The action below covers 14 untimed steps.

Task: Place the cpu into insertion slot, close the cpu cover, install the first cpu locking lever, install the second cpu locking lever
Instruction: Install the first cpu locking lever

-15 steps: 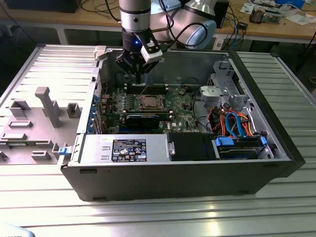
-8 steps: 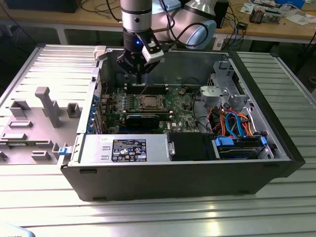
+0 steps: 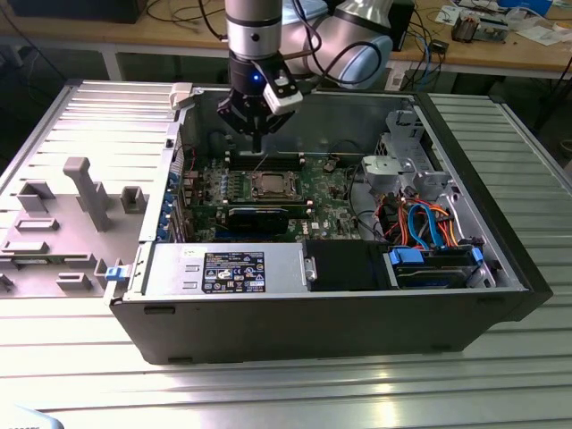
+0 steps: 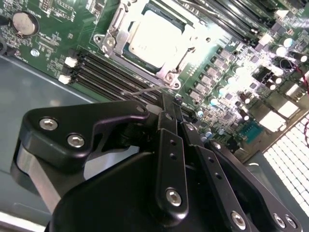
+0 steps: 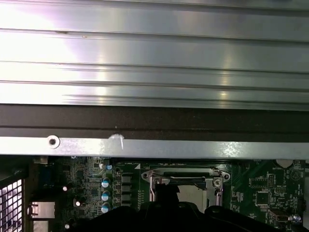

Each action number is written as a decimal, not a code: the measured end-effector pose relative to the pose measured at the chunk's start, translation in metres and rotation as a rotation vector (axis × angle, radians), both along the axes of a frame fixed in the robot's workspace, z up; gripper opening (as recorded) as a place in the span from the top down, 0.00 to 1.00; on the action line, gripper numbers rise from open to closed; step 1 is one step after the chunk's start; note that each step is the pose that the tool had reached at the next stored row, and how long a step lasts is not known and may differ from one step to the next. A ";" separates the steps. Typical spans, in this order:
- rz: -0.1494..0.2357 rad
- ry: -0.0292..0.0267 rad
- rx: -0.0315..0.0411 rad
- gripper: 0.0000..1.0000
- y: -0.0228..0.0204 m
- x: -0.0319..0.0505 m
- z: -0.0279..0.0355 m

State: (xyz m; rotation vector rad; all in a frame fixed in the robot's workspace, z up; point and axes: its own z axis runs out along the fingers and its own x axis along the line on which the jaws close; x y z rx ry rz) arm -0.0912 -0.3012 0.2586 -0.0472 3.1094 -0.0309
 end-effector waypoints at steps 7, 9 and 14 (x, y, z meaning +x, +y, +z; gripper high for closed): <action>-0.012 0.0006 0.0011 0.89 0.0000 0.0006 -0.0041; -0.012 0.0007 0.0012 0.89 0.0000 0.0006 -0.0061; -0.012 0.0007 0.0014 0.89 0.0000 0.0006 -0.0092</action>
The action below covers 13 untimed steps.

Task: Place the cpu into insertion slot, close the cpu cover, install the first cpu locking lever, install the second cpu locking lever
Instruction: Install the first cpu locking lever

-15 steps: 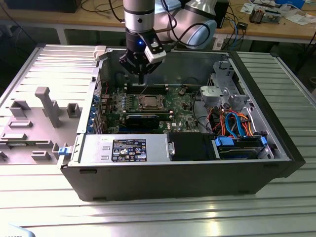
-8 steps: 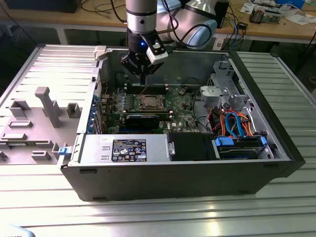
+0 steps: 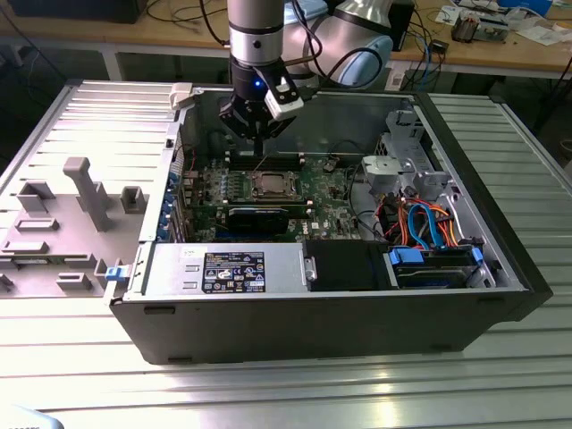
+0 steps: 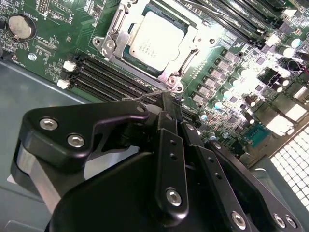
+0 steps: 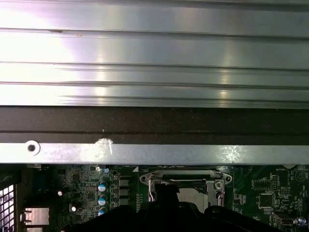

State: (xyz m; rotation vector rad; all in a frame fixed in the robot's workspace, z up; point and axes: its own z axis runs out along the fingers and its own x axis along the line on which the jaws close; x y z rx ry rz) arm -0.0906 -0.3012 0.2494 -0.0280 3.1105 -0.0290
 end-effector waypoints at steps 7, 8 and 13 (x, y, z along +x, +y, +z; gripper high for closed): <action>0.000 -0.0001 0.0002 0.89 0.0000 0.0000 -0.0039; 0.000 -0.0001 0.0002 0.89 0.0000 0.0000 -0.0049; 0.000 0.0000 0.0002 0.89 0.0002 0.0000 -0.0099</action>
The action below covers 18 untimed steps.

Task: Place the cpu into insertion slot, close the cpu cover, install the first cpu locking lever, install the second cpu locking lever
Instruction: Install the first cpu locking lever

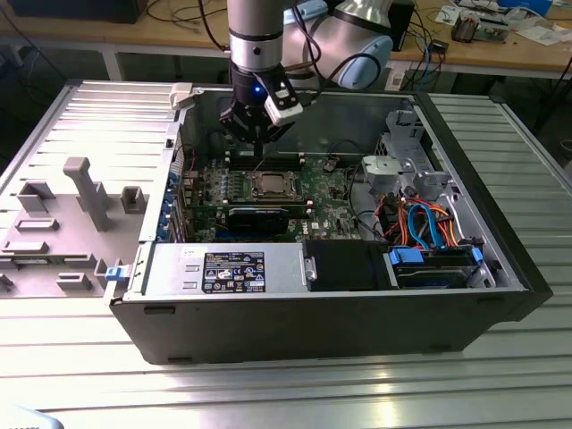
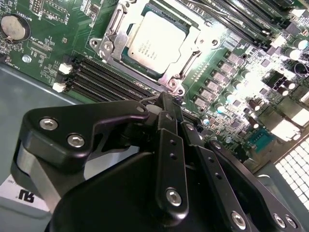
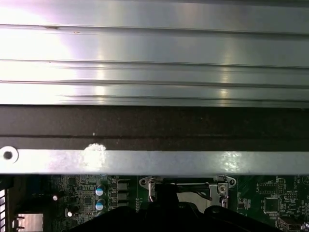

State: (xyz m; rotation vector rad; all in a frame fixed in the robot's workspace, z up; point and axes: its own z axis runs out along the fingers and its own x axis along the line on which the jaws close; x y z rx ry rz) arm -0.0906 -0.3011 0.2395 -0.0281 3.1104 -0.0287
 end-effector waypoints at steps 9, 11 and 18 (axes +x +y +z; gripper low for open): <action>0.010 0.0000 0.0105 0.89 0.0034 -0.0013 -0.0077; 0.016 0.0001 0.0105 0.89 0.0035 -0.0013 -0.0089; 0.017 0.0010 0.0105 0.89 0.0039 0.0012 -0.0153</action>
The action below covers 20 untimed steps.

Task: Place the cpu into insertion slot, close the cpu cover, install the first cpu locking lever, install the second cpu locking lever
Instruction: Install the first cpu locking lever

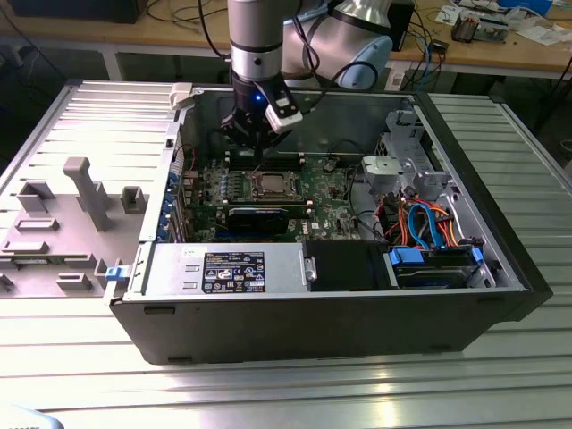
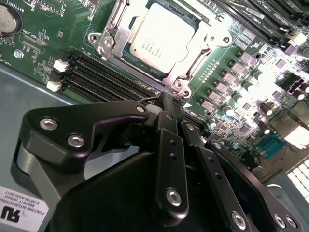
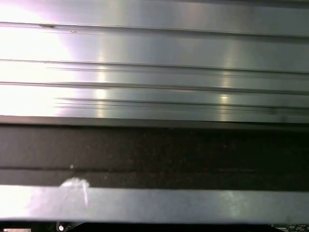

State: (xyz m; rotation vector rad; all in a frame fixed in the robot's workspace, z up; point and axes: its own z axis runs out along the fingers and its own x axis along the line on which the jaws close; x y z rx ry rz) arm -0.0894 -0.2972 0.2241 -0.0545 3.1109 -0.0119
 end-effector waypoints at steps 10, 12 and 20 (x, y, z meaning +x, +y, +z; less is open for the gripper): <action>0.000 0.0016 0.0000 0.89 0.0000 0.0051 -0.0051; 0.000 0.0020 0.0000 0.89 0.0000 0.0062 -0.0059; 0.001 0.0028 0.0001 0.89 0.0015 0.0125 -0.0087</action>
